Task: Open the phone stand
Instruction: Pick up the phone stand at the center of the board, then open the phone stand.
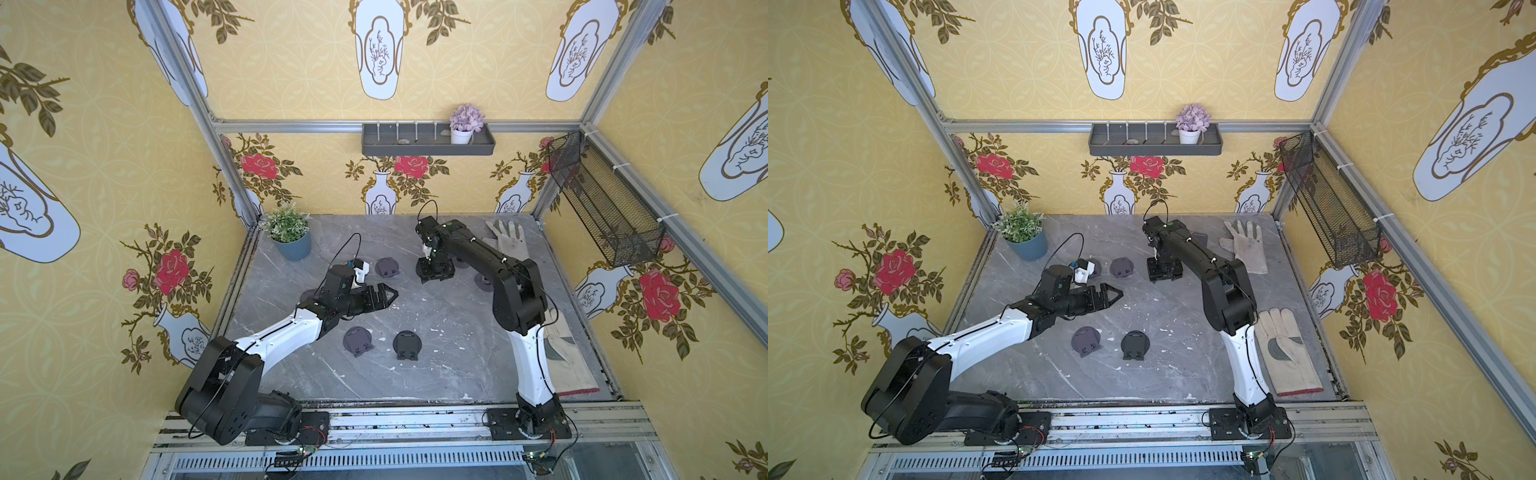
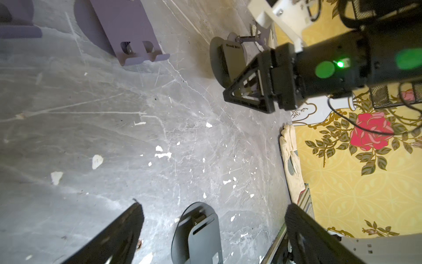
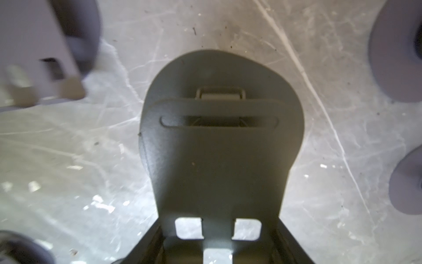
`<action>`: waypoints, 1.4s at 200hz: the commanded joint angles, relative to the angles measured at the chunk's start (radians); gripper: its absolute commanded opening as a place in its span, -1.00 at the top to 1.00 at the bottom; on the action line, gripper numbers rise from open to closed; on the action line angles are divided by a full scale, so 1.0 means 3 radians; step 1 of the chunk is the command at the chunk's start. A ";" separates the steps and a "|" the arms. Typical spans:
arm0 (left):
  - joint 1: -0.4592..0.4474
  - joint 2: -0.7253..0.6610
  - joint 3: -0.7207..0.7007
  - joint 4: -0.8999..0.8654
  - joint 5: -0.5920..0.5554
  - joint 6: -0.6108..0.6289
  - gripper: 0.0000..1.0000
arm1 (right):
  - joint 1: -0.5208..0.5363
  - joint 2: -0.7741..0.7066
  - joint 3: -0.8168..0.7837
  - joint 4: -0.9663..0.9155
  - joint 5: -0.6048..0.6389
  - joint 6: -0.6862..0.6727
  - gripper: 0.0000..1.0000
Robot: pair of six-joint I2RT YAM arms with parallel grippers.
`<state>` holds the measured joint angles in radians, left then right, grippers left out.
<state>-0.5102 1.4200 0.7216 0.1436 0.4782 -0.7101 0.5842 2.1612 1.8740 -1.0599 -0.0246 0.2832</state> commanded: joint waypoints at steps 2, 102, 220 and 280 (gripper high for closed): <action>0.0008 0.0184 0.0061 0.0449 0.0199 -0.0101 -0.98 | 0.0016 -0.0285 -0.0239 0.0139 -0.0152 0.0144 -0.07; 0.0007 0.1119 0.0697 0.1461 0.0797 -0.0266 -0.31 | 0.0137 -0.1207 -0.0787 0.0260 -0.0318 0.0339 -0.12; 0.0009 0.1479 0.0822 0.1874 0.1046 -0.0519 -0.18 | 0.0169 -0.1354 -0.0899 0.0351 -0.0321 0.0316 -0.13; 0.0008 0.1487 0.0841 0.1887 0.1116 -0.0527 -0.17 | 0.0179 -0.1272 -0.0840 0.0418 -0.0372 0.0282 -0.13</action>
<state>-0.5079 1.8561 0.9684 0.6731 0.7860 -0.8650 0.6346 1.7744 1.6093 -0.9665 -0.1246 0.3832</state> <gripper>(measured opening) 0.588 0.592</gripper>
